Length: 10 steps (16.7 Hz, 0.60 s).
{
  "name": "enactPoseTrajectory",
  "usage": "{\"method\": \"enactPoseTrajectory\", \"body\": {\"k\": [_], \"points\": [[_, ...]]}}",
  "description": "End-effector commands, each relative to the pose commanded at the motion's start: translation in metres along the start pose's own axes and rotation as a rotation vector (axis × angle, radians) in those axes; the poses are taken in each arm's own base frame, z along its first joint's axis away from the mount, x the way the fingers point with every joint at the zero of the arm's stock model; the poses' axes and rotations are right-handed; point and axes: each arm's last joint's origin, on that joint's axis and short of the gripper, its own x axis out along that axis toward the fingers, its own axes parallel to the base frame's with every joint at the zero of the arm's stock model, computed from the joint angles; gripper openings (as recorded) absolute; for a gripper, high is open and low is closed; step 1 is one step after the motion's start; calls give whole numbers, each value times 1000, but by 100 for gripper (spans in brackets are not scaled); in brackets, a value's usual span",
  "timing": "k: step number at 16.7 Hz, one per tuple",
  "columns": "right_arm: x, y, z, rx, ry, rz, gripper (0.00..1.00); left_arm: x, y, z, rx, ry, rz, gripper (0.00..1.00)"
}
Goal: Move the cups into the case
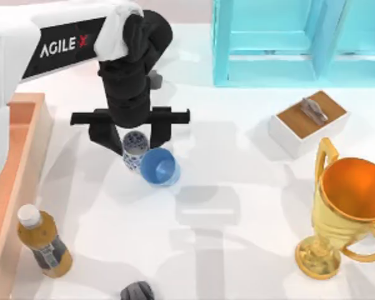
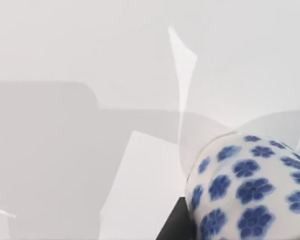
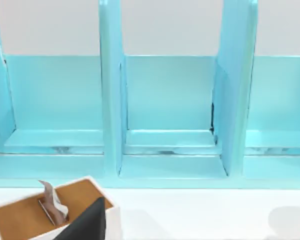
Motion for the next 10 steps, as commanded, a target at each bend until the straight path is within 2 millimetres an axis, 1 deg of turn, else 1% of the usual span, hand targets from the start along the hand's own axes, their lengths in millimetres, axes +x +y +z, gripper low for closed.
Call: {"method": "enactPoseTrajectory", "body": {"k": [4,5,10], "points": [[0,0,0,0,0,0,100,0,0,0,0,0,0,2],[0,0,0,0,0,0,100,0,0,0,0,0,0,0],[0,0,0,0,0,0,100,0,0,0,0,0,0,0]]}}
